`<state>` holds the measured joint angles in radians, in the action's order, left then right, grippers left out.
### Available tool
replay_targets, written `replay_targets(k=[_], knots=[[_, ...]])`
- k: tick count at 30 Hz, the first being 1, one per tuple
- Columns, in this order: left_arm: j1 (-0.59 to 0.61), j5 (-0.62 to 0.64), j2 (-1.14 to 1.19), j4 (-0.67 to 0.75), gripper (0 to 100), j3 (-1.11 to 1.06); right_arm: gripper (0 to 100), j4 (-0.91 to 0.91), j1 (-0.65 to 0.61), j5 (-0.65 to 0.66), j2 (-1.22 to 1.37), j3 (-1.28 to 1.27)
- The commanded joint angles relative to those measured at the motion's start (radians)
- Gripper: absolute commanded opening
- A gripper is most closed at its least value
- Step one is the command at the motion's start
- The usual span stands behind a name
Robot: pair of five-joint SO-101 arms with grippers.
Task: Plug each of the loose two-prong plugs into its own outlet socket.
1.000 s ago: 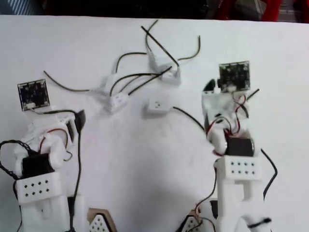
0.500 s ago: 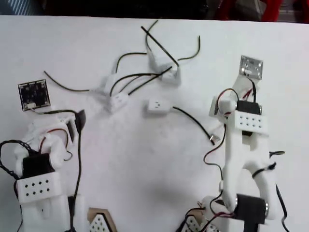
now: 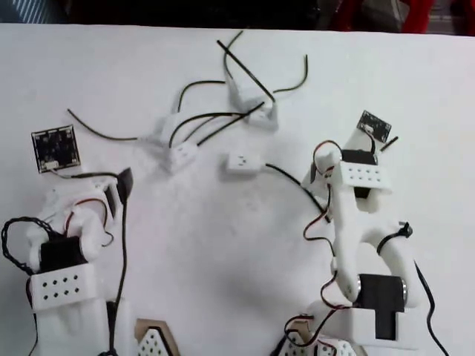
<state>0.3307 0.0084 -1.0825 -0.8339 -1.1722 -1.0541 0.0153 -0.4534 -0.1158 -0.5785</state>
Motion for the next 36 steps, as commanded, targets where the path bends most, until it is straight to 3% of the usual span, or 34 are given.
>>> replay_targets(k=[1, 10, 21, 32, 36], knots=[[-0.050, -0.005, -0.027, 0.032, 29, -0.008, 19.8, 0.002, -0.005, -0.009, -0.005, 0.035], [-0.059, -0.011, -0.027, 0.094, 22, -0.035, 19.7, 0.071, 0.047, -0.009, -0.004, 0.020], [-0.059, -0.011, -0.027, 0.153, 22, -0.063, 19.7, 0.079, 0.077, 0.037, 0.157, 0.028], [-0.059, -0.011, -0.027, 0.153, 22, -0.063, 19.7, -0.025, 0.150, 0.034, -0.073, 0.012], [-0.059, -0.011, -0.027, 0.153, 22, -0.063, 19.7, 0.015, 0.163, 0.040, -0.082, -0.046]])
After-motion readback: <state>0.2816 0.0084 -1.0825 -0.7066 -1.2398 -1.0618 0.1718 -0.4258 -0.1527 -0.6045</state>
